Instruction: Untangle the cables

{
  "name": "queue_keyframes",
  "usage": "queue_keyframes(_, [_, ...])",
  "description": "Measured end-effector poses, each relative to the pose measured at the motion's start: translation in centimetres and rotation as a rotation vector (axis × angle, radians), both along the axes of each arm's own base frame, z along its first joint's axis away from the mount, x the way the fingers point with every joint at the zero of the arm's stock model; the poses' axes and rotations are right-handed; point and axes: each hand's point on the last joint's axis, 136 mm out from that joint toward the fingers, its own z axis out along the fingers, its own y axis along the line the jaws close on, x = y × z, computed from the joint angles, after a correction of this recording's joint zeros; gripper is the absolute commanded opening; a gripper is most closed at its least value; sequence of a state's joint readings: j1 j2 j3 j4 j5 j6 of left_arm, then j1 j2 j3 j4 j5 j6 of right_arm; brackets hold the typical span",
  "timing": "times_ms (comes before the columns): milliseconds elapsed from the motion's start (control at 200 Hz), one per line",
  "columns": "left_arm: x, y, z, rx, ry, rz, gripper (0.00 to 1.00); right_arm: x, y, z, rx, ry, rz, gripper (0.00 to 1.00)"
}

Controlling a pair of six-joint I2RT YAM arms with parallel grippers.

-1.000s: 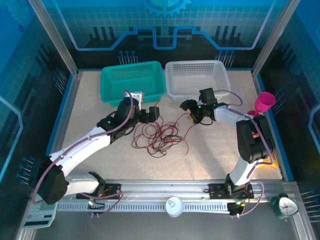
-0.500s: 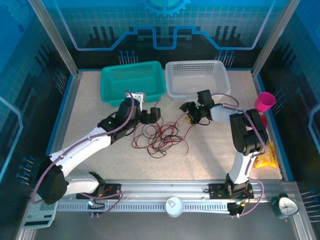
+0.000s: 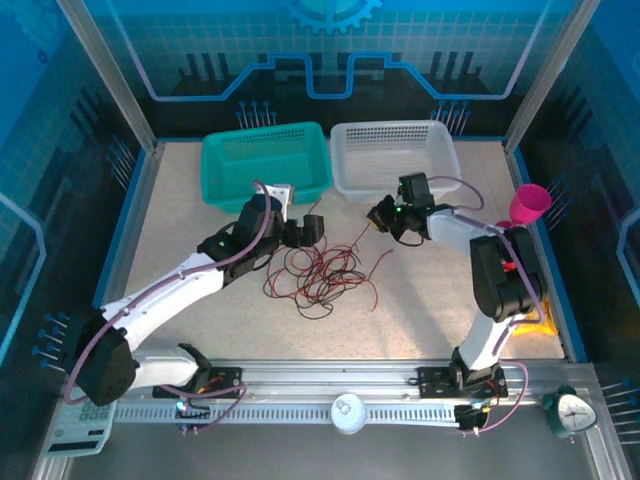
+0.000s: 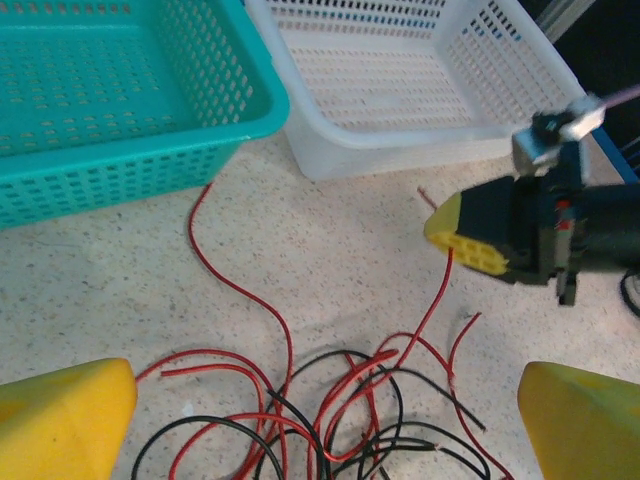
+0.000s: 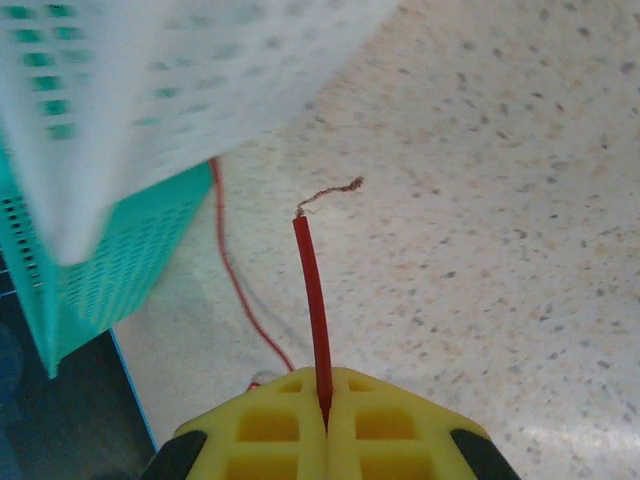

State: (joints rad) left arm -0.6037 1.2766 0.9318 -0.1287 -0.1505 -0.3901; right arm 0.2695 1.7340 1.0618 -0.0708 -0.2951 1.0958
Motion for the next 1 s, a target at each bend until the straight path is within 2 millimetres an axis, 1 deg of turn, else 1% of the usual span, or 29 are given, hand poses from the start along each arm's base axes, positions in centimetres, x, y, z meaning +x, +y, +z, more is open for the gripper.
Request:
queue_keyframes(75, [0.0,-0.9,-0.4,-0.008,0.021,-0.038,0.99,-0.3,0.2,2.4,-0.029,-0.073,0.024,0.00])
queue_keyframes(160, [0.0,-2.2,-0.8,-0.028,0.048,-0.093,0.99,-0.8,0.9,5.3,-0.063,-0.178,0.070,0.00])
queue_keyframes(270, [-0.2,-3.9,-1.1,-0.055,0.070,-0.176,0.99,-1.5,1.9,8.0,-0.092,-0.289,0.134,0.00])
queue_keyframes(405, [-0.4,-5.5,-1.1,-0.095,0.068,-0.251,0.99,-1.9,2.7,9.6,-0.114,-0.365,0.191,0.00])
queue_keyframes(515, [-0.2,-6.6,-0.5,-0.127,0.036,-0.298,0.93,-2.0,3.5,10.8,-0.120,-0.402,0.223,0.00])
queue_keyframes(650, [0.1,-7.6,-0.4,-0.150,0.012,-0.345,0.82,-2.5,5.1,13.1,-0.112,-0.455,0.268,0.00])
queue_keyframes(800, [0.5,-8.3,-0.9,-0.163,0.005,-0.361,0.79,-3.0,6.4,15.7,-0.080,-0.507,0.297,0.00])
queue_keyframes(925, [0.7,-8.4,-0.9,-0.176,-0.021,-0.362,0.76,-3.2,6.8,17.0,-0.066,-0.529,0.306,0.00])
queue_keyframes(1000, [0.8,-8.4,-1.0,-0.182,-0.032,-0.359,0.75,-3.4,7.4,18.0,-0.057,-0.545,0.319,0.00])
